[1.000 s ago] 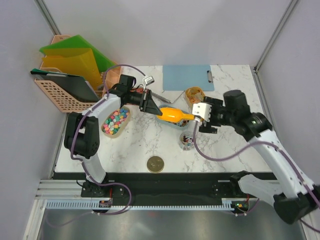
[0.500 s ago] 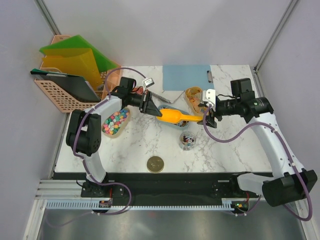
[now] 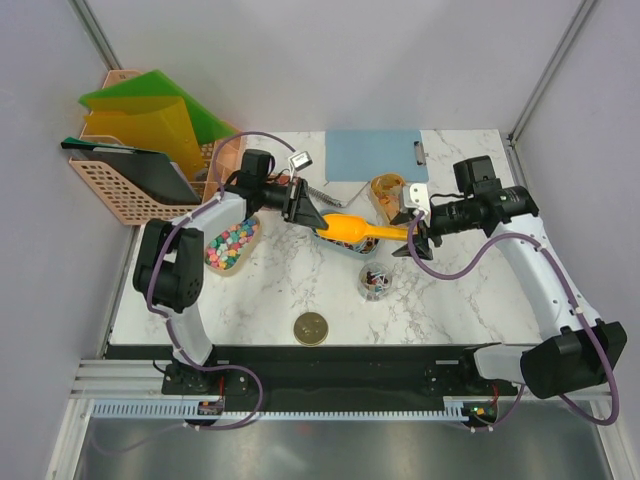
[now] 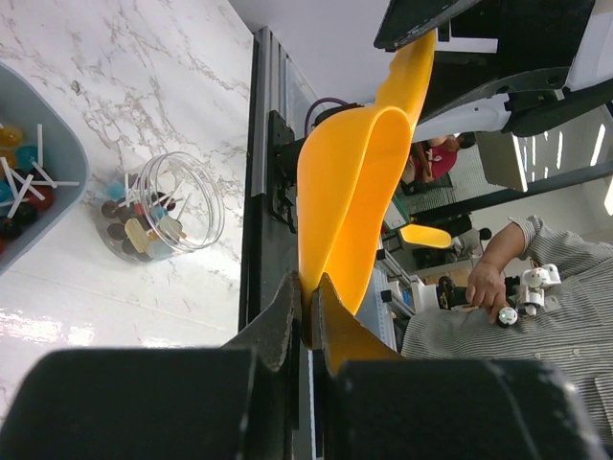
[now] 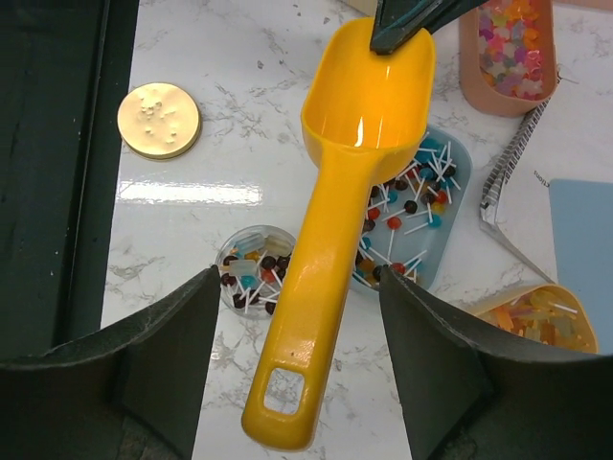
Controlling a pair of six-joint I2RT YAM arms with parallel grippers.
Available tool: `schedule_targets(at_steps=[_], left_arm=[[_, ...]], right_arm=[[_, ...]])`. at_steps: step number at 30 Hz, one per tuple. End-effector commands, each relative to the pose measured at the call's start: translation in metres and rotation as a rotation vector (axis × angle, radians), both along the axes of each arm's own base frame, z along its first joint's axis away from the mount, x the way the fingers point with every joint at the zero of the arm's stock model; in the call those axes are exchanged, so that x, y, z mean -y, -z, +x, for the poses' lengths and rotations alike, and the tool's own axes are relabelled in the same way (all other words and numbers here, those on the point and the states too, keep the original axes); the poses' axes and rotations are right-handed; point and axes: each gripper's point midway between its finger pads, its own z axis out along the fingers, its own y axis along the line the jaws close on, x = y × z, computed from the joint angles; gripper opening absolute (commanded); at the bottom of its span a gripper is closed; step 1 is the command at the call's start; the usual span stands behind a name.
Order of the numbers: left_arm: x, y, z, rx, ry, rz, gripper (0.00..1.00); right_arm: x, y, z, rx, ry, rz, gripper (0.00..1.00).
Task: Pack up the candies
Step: Adjust the spatula.
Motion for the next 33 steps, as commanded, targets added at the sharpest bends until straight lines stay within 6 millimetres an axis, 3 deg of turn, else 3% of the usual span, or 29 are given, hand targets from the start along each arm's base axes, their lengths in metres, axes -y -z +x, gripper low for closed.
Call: schedule_targets(at_steps=[1,14,21,24,26,27,28,29,31,33], left_arm=[[-0.008,-0.028,-0.034,-0.045,0.223,-0.139,0.02],[-0.001,-0.026,-0.035,-0.040,0.245,-0.134,0.02],[-0.001,-0.026,-0.035,-0.040,0.244,-0.133,0.02],[-0.001,-0.025,-0.036,-0.042,0.247,-0.133,0.02],[-0.001,-0.024,-0.035,-0.046,0.244,-0.131,0.02],[0.000,-0.024,-0.035,-0.050,0.241,-0.128,0.04],[0.001,-0.023,-0.033,-0.052,0.231,-0.120,0.09],[0.001,-0.021,-0.029,-0.051,0.205,-0.109,0.19],[-0.002,-0.021,-0.024,-0.034,0.167,-0.100,0.25],[-0.010,-0.016,-0.006,-0.024,0.051,-0.049,0.33]], right_arm=[[-0.011,-0.023,0.001,0.039,-0.049,0.088,0.74],[-0.009,-0.016,0.026,0.032,0.056,0.047,0.60],[-0.011,-0.010,0.029,0.014,0.064,0.030,0.52],[-0.012,-0.008,0.030,0.007,0.064,0.024,0.42],[-0.012,-0.009,0.031,0.004,0.070,0.021,0.29],[-0.012,-0.008,0.032,-0.002,0.074,0.016,0.23],[-0.011,-0.007,0.033,-0.005,0.083,0.004,0.02],[-0.009,-0.006,0.034,-0.005,0.091,-0.005,0.00],[-0.002,-0.008,0.037,0.019,0.125,-0.040,0.00],[0.005,-0.013,0.038,0.070,0.145,-0.067,0.00]])
